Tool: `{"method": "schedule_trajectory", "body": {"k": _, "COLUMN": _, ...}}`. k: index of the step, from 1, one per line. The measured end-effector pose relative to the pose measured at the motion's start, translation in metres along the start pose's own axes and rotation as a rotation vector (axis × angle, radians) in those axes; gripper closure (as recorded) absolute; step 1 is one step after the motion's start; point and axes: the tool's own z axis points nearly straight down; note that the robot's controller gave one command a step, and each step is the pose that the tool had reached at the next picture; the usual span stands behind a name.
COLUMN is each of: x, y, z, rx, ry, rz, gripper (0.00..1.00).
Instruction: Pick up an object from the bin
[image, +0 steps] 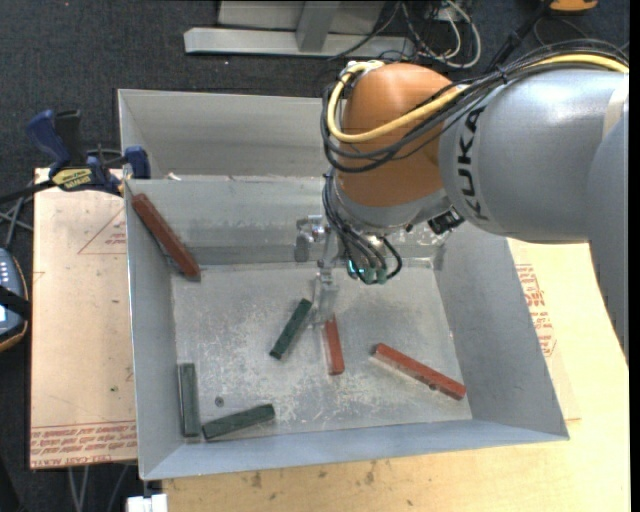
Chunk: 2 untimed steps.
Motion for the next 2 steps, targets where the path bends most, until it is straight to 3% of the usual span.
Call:
{"method": "schedule_trajectory", "body": {"k": 1, "x": -0.002, "y": 0.0, "z": -0.005, "rx": -0.001, "ry": -0.008, "rz": 0.002, "gripper": 0.0}}
{"method": "schedule_trajectory", "body": {"k": 2, "x": 0.014, "y": -0.008, "z": 0.025, "rx": -0.001, "ry": -0.013, "rz": -0.071, "gripper": 0.0}}
